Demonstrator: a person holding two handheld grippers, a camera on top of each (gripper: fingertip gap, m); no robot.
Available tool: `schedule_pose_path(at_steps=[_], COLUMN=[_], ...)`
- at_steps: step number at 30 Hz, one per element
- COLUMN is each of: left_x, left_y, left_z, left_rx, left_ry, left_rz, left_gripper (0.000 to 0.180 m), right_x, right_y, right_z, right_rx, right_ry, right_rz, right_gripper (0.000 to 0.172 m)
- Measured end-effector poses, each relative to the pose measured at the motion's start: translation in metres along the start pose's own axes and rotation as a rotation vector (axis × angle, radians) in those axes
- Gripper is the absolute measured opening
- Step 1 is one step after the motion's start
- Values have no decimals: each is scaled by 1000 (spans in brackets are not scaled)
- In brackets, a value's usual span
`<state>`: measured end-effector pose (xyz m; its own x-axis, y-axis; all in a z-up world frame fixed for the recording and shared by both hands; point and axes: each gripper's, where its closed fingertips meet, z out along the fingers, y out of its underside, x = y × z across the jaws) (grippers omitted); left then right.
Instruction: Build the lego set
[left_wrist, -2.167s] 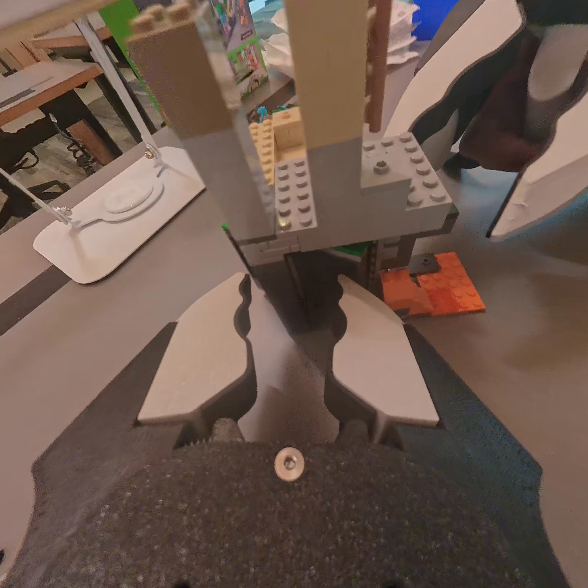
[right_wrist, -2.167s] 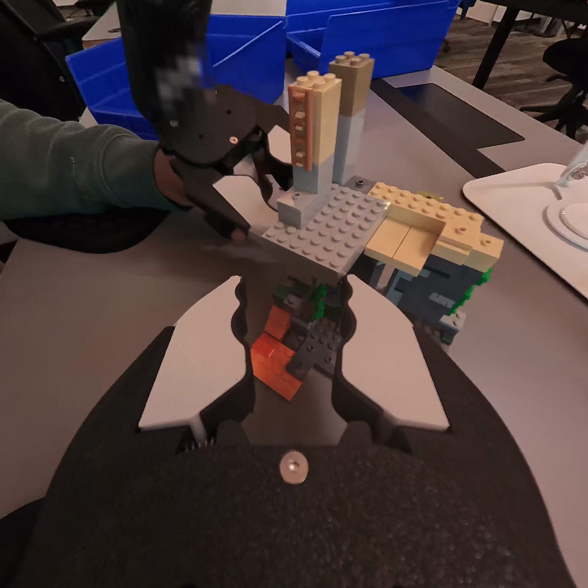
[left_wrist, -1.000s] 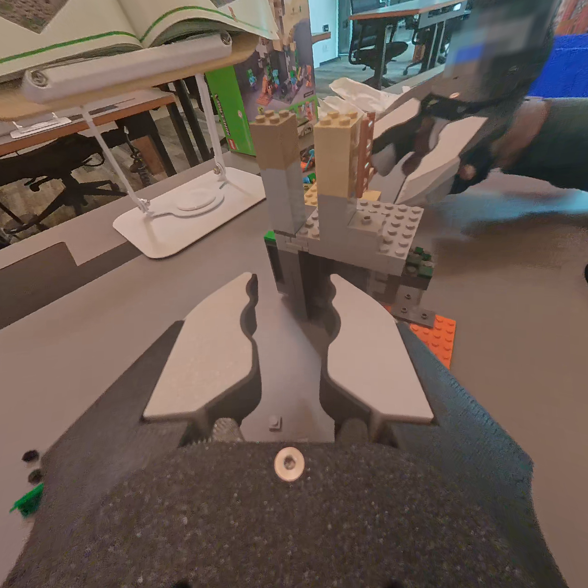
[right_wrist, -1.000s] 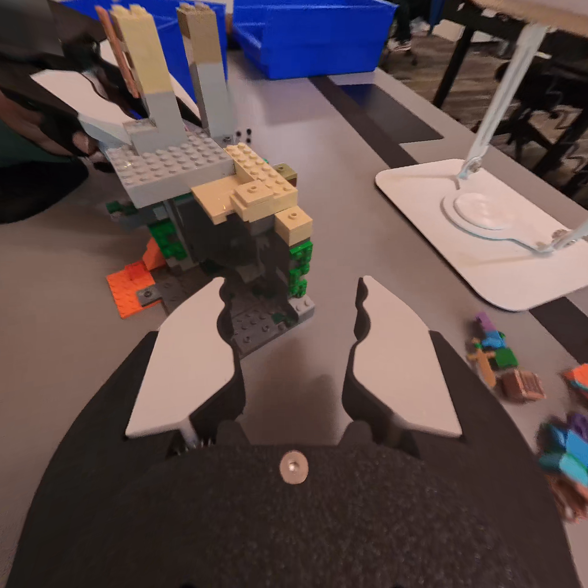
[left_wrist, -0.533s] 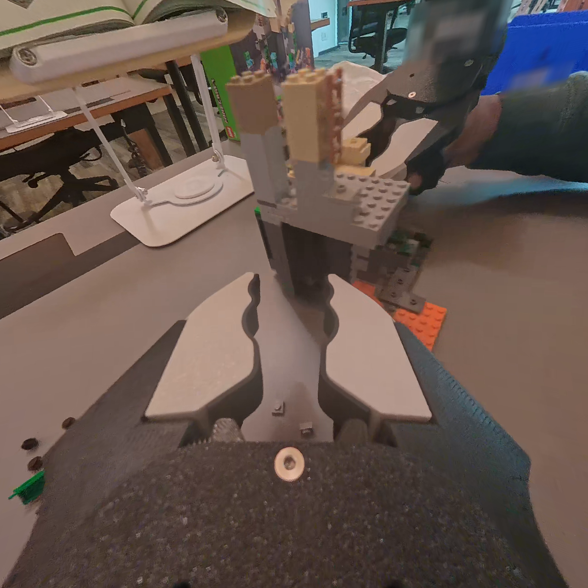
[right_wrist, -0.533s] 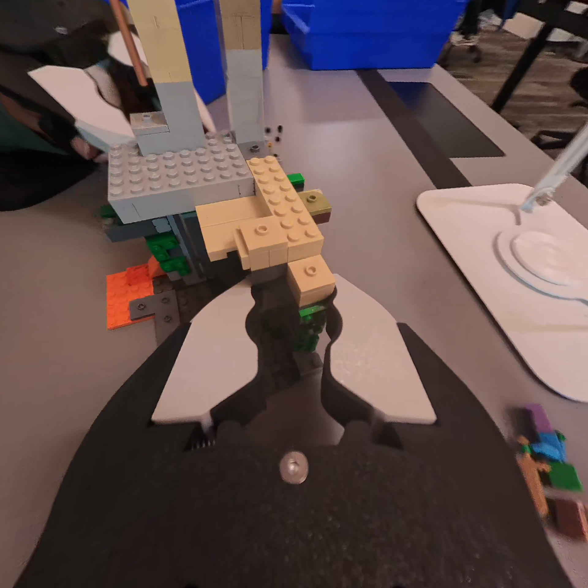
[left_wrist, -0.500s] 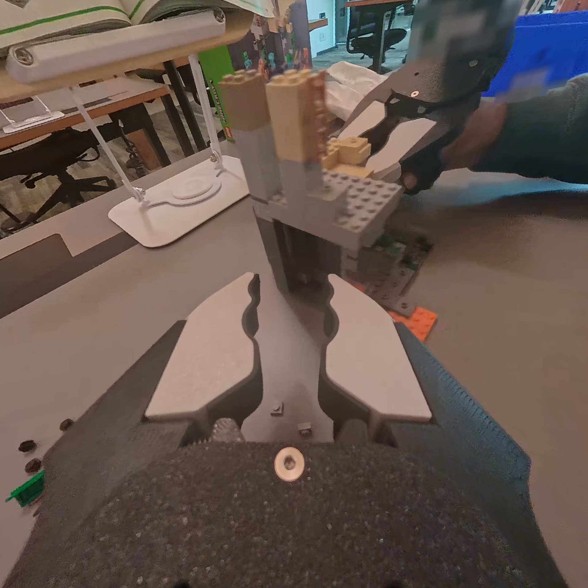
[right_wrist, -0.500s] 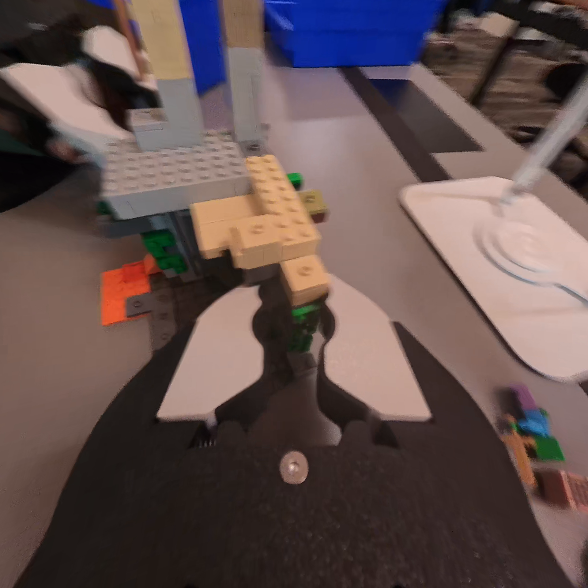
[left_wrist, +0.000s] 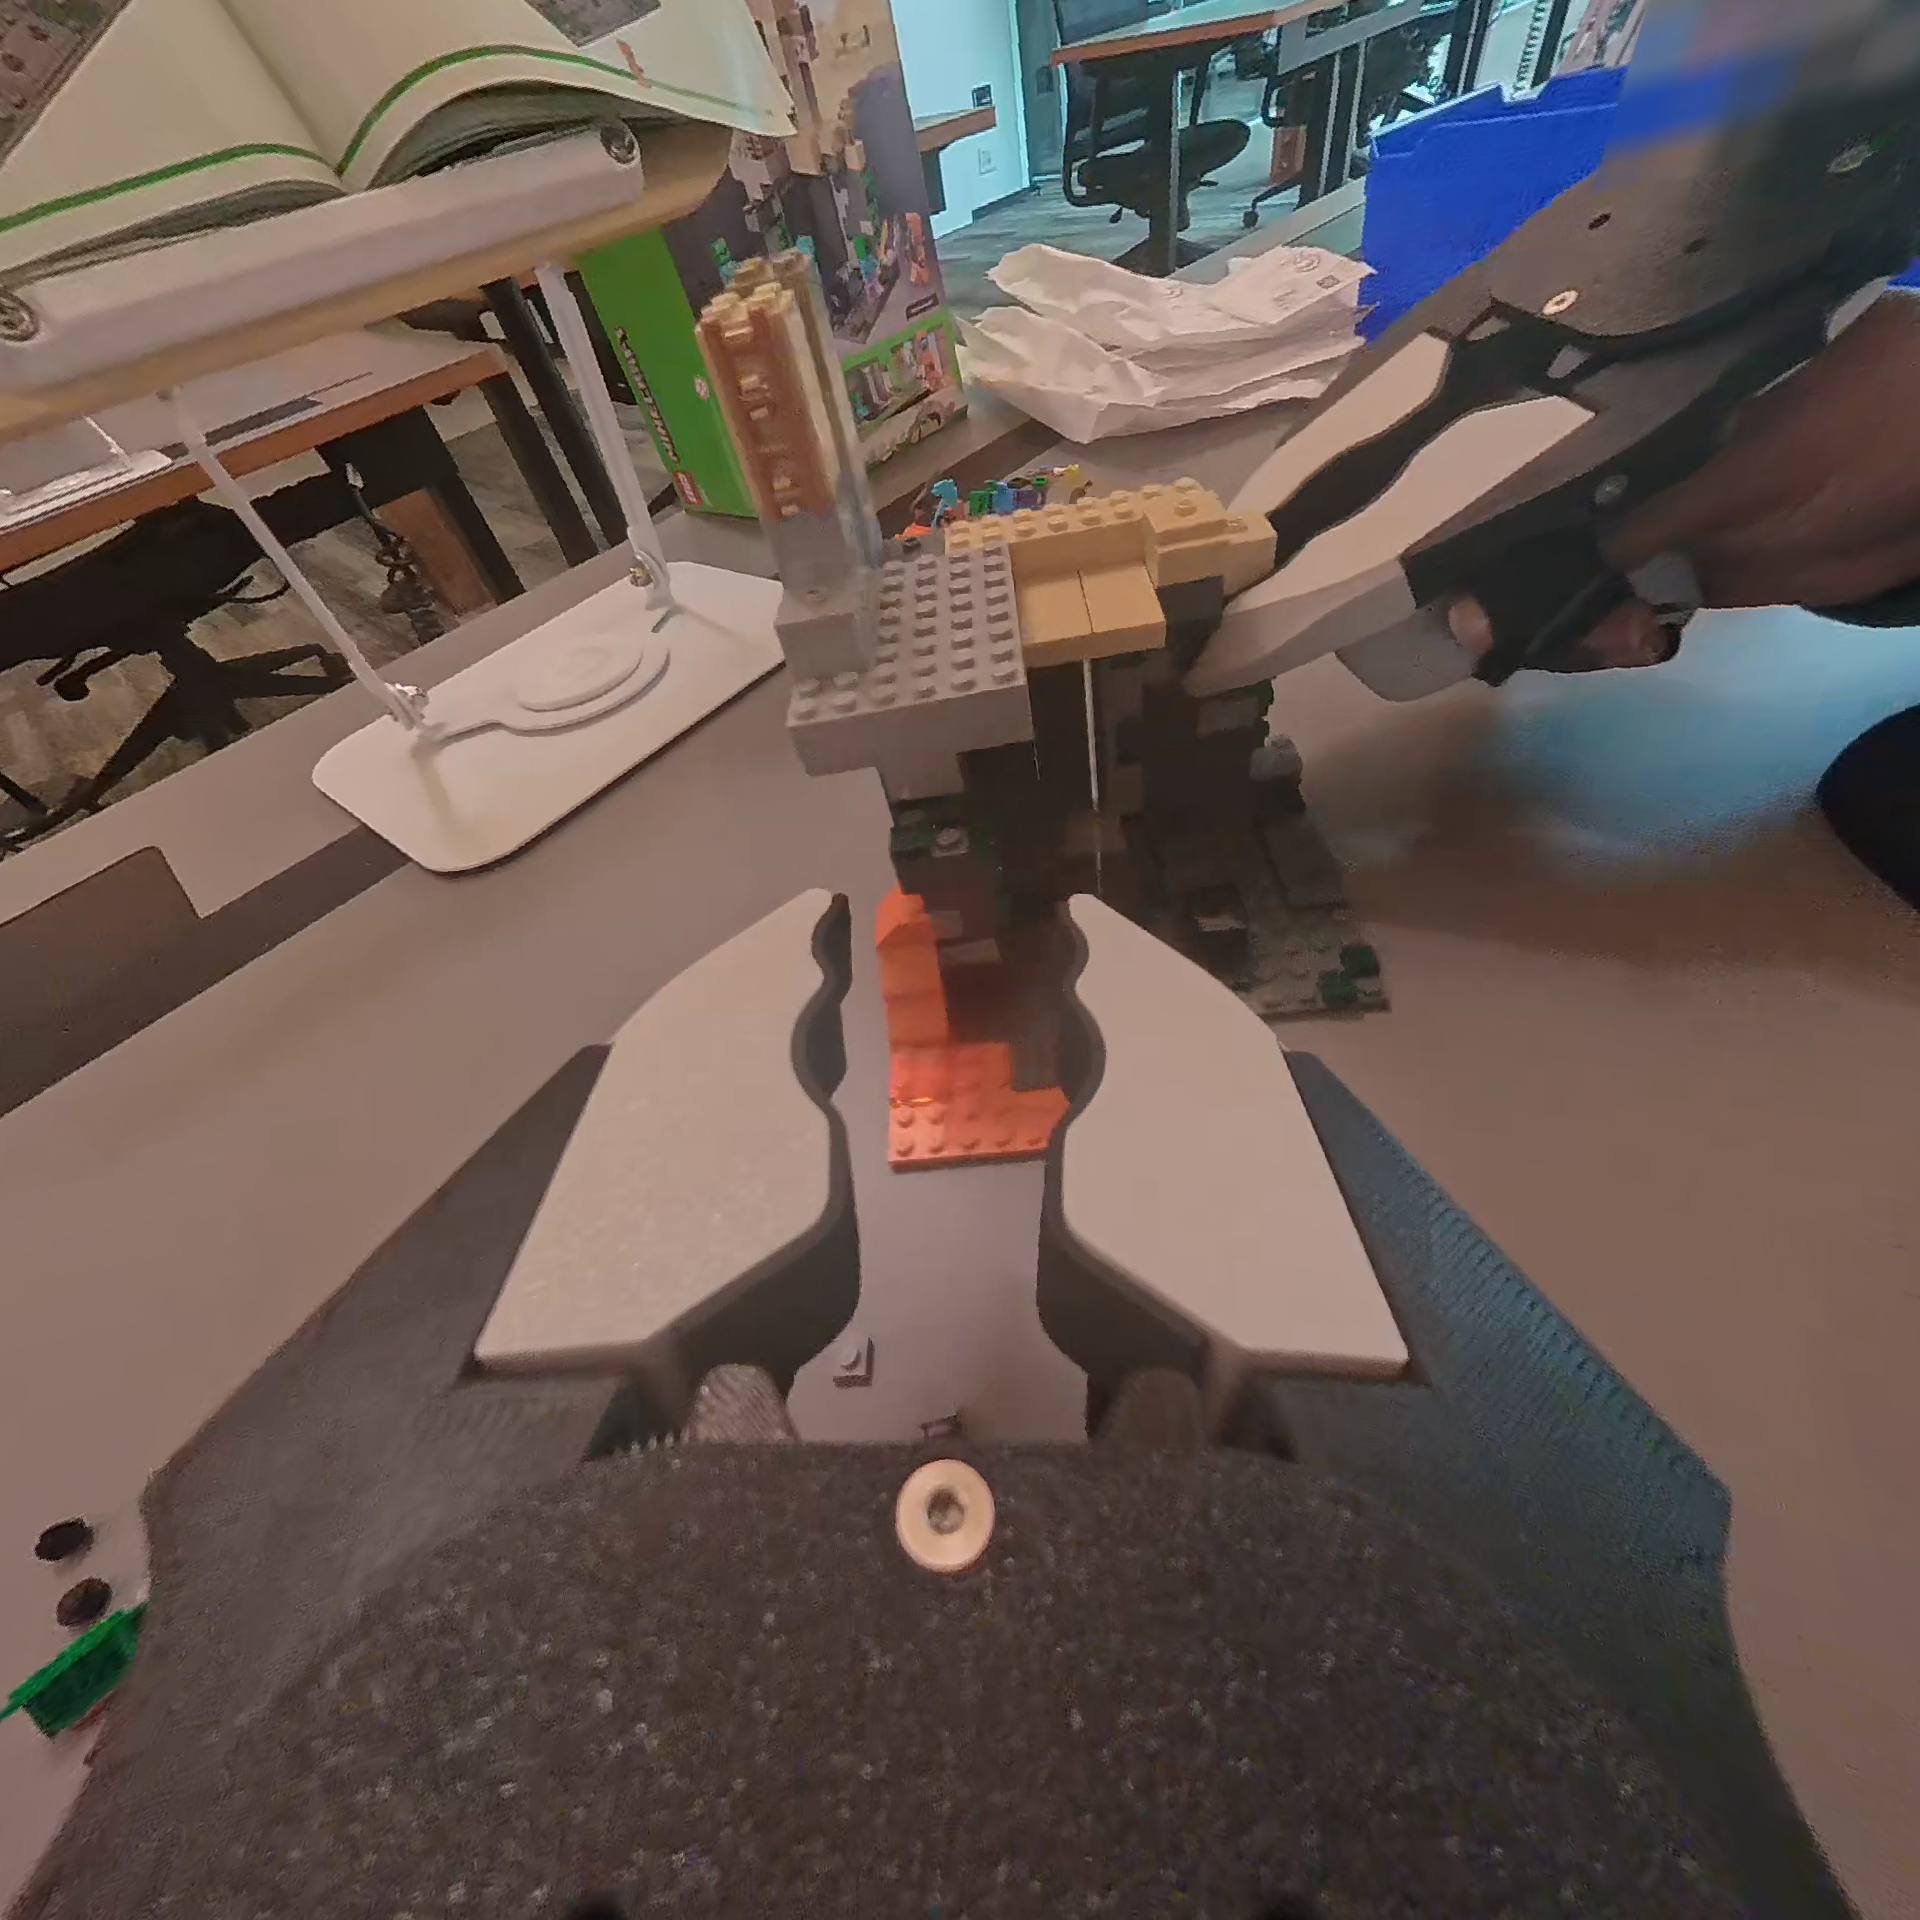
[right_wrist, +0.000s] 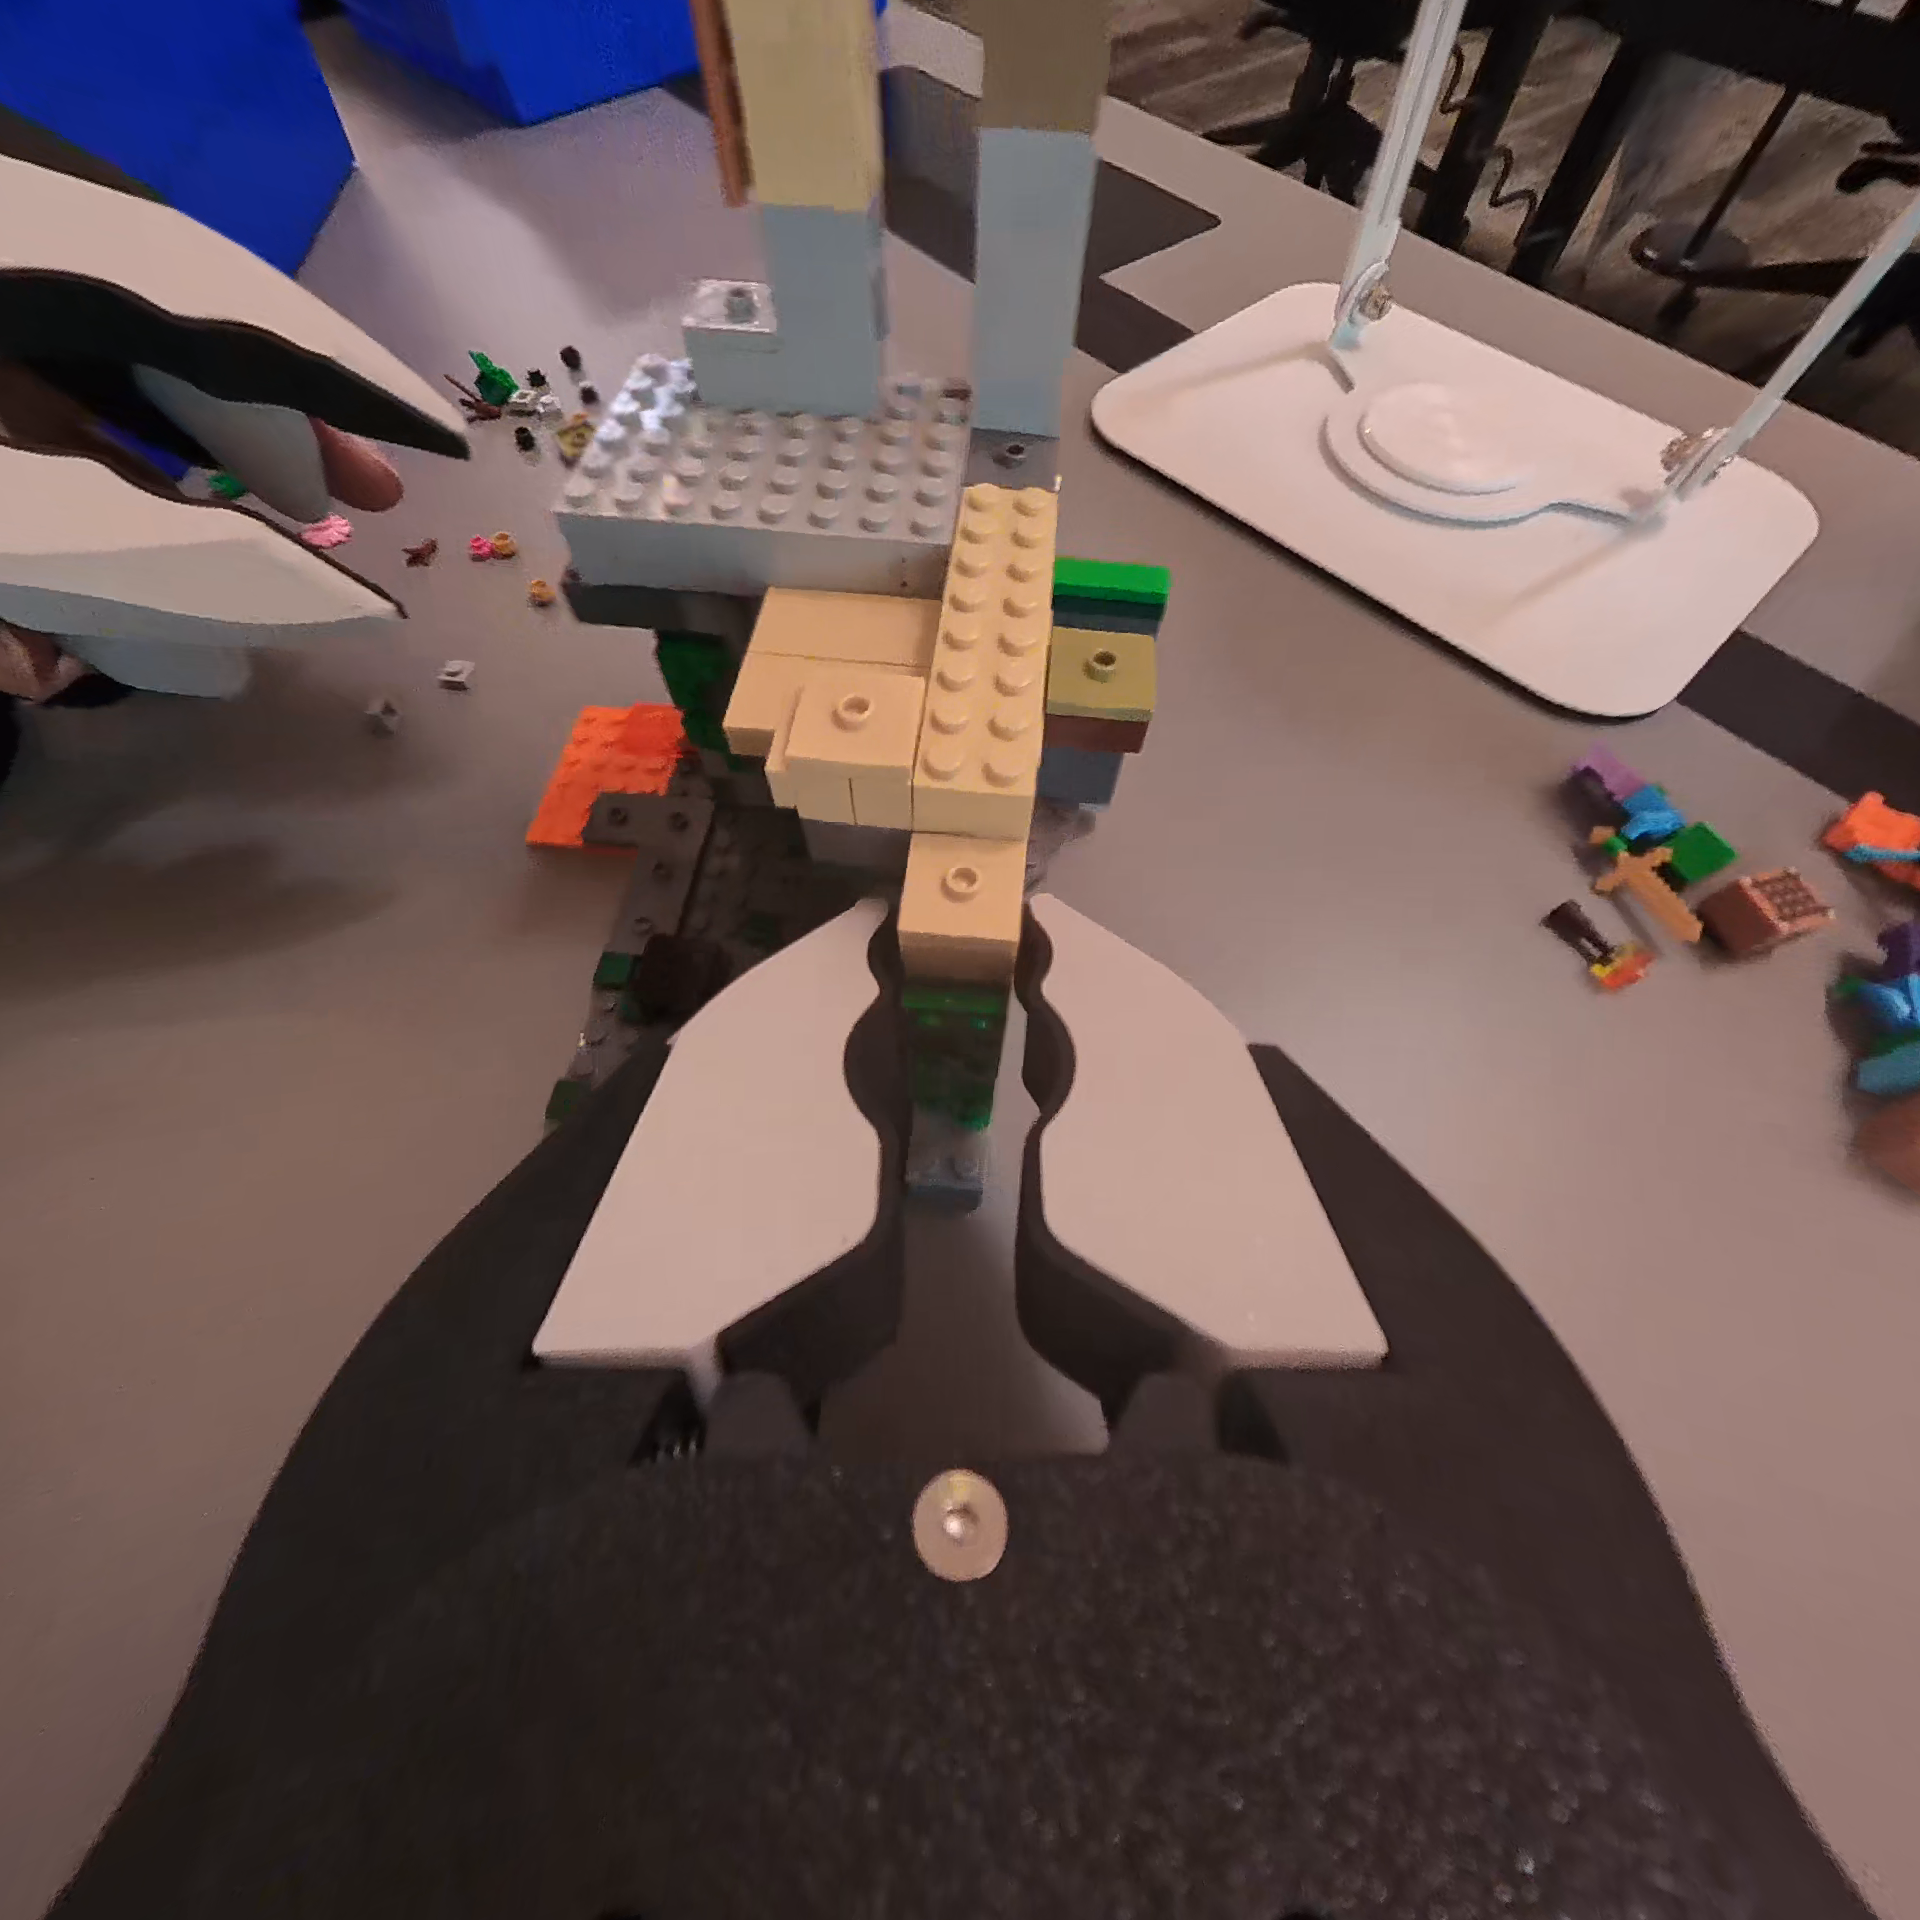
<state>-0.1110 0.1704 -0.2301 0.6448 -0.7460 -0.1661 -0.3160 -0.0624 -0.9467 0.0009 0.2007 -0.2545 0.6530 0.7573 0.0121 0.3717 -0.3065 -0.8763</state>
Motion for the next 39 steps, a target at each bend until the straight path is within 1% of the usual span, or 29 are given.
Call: schedule_pose_path(at_steps=[3, 7, 10, 12, 14, 17, 21, 26, 30, 38, 39], left_x=[3, 5, 6, 6, 6, 6, 7, 9, 10, 10, 9], left_y=[1, 4, 6, 7, 7, 7, 9, 12, 14, 13, 13], left_z=[1, 3, 4, 4, 4, 4, 4, 5, 6, 7, 7], left_rx=[-4, -17, -26, -31, -34, -36, -44, -57, -64, -61, -60], left_ry=[8, 15, 18, 18, 15, 16, 19, 21, 26, 33, 32], left_rz=[7, 15, 23, 30, 34, 35, 46, 59, 57, 53, 50], left_gripper=[36, 36, 36, 35, 35, 34, 34, 32, 32, 33, 33], right_x=[-8, -7, -5, -3, 4, 10, 21, 35, 44, 43, 41], right_y=[-1, -8, -7, -5, -6, -8, -12, -20, -22, -23, -23], right_z=[-8, -11, -5, -1, 1, 4, 12, 26, 33, 33, 32], right_rx=[26, 79, 60, 55, 68, 74, 86, 80, 63, 92, 96], right_ry=[18, 56, 72, 98, 159, 213, 291, 257, 222, 224, 210], right_rz=[-20, -17, -9, -4, 3, 63, 87, 39, 80, 77, 78], right_gripper=[22, 23, 27, 19, 18, 18, 18, 18, 18, 18, 21])
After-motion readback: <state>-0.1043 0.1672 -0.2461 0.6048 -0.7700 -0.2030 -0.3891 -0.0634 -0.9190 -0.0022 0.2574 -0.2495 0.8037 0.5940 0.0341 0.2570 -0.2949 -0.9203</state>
